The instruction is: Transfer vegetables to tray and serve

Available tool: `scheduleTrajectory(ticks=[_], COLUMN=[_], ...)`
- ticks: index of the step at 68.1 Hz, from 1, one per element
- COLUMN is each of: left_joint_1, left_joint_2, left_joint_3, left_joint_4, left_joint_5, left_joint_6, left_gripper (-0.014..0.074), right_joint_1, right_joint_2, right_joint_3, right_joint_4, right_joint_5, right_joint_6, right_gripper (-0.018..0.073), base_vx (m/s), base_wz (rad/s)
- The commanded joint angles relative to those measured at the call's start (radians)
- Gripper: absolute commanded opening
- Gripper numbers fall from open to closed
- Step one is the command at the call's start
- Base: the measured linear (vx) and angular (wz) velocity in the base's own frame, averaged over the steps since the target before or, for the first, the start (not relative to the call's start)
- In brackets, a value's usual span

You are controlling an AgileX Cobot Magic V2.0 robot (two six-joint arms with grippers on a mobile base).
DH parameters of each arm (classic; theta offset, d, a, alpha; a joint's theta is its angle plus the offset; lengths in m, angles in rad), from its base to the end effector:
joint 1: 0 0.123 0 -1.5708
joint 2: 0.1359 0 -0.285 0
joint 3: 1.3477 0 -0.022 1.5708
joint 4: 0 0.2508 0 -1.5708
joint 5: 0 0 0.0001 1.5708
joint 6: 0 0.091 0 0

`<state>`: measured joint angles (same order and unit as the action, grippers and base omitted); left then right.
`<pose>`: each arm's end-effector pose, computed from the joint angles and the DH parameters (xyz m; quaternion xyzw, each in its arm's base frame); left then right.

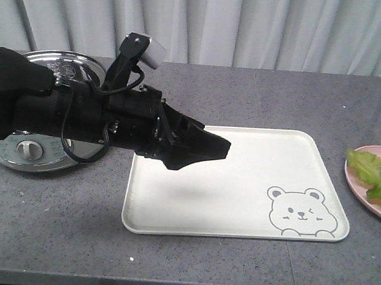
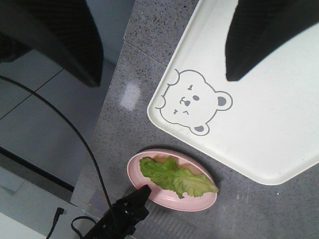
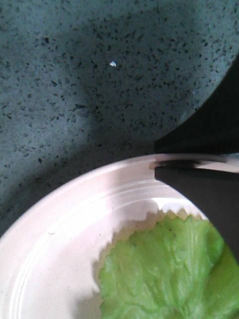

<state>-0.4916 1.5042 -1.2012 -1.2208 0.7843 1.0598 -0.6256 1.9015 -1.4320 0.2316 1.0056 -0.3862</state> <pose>0.2602 -0.2079 0.3398 0.3540 0.7542 -0.4179 0.3623 0.3235 -0.2119 0.2168 0.1705 0.9758 0.0460 0.1292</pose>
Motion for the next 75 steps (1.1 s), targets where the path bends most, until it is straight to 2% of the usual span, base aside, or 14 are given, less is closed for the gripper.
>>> scheduleTrajectory(ticks=[1, 19, 40, 53, 62, 69, 75], left_joint_1=[-0.003, -0.003, -0.003, -0.003, -0.003, -0.003, -0.003], left_joint_2=[-0.040, -0.040, -0.040, -0.040, -0.040, -0.040, -0.040], left_joint_3=[-0.021, -0.021, -0.021, -0.021, -0.021, -0.021, -0.021], left_joint_4=[-0.052, -0.052, -0.052, -0.052, -0.052, -0.052, -0.052], left_joint_5=[0.001, 0.001, 0.001, 0.001, 0.001, 0.001, 0.001], left_joint_6=[0.000, 0.000, 0.000, 0.000, 0.000, 0.000, 0.000], left_gripper=[0.0504, 0.0504, 0.0504, 0.0504, 0.0504, 0.0504, 0.0504], right_joint_1=[-0.006, -0.006, -0.005, -0.002, -0.001, 0.026, 0.093], right_joint_2=[-0.054, -0.130, -0.239, -0.279, -0.279, -0.279, -0.279], right_joint_3=[-0.027, -0.028, -0.028, -0.028, -0.027, -0.027, -0.027], right_joint_4=[-0.013, 0.005, 0.094, 0.196, 0.323, 0.350, 0.343], right_joint_5=[0.003, 0.003, 0.019, 0.033, 0.088, 0.096, 0.096], right_joint_6=[-0.009, -0.004, -0.012, -0.038, -0.086, -0.090, -0.090], right_gripper=[-0.0010, -0.0008, -0.0008, -0.0006, -0.0006, -0.0006, -0.0006], base_vx=[0.00, 0.00, 0.00, 0.00, 0.00, 0.00, 0.00], base_wz=[0.00, 0.00, 0.00, 0.00, 0.00, 0.00, 0.00])
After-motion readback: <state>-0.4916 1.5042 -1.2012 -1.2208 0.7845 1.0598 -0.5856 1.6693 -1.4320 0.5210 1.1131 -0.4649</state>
